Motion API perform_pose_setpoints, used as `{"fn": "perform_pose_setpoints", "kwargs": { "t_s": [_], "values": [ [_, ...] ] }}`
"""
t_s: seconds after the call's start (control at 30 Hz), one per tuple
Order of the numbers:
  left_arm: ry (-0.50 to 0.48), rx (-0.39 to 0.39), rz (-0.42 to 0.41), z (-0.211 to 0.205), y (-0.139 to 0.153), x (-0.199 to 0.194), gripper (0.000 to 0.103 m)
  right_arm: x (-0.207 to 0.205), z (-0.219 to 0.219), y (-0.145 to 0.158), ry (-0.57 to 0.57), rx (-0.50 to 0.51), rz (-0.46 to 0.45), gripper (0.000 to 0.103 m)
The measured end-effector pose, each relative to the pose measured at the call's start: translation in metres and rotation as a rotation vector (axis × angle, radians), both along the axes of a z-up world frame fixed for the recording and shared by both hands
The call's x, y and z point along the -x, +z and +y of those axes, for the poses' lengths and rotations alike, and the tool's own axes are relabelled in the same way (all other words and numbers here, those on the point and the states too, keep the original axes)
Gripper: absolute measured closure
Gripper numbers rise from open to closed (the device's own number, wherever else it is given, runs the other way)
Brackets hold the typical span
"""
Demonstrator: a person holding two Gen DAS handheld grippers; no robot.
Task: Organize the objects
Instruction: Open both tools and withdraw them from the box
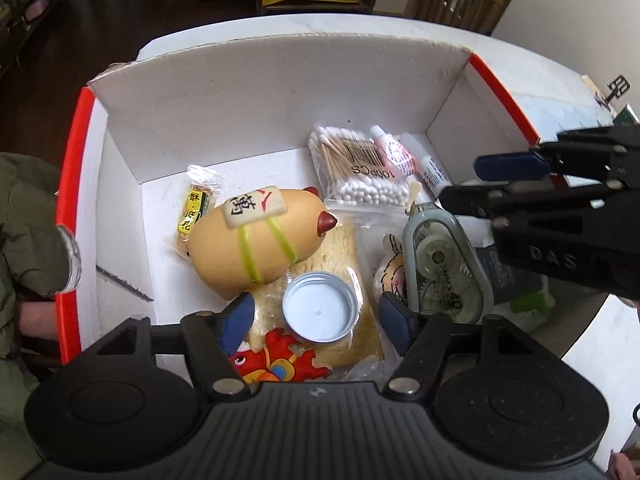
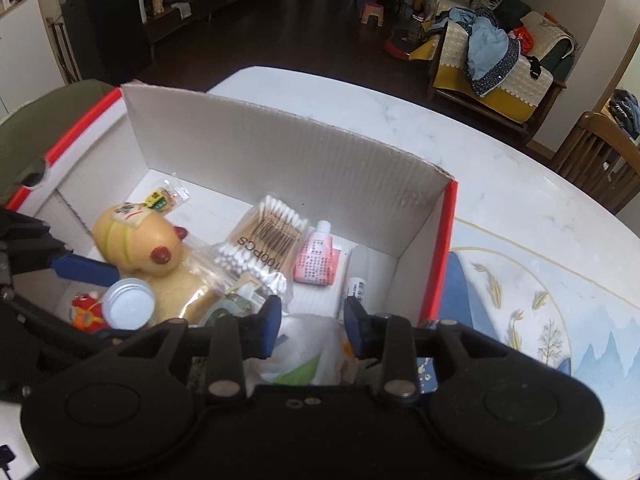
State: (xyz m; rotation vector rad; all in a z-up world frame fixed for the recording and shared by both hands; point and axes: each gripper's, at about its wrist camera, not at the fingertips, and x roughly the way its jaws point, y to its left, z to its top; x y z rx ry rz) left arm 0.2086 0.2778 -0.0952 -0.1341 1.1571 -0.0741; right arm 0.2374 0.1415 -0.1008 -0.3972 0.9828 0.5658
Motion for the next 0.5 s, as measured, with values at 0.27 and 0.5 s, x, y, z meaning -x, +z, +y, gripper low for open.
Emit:
{"fn": "perform_pose_setpoints", "kwargs": {
  "t_s": [0.27, 0.5],
  "values": [
    [0.050, -0.030, -0.068, 0.002, 0.021, 0.017, 0.035, 0.018, -0.017, 0.021, 0.025, -0.067, -0.002, 0.057],
    [0.086, -0.051, -0.155, 0.001, 0.049, 0.037, 0.028, 0.041, -0.031, 0.043, 0.048, -0.133, -0.032, 0.052]
  ]
}}
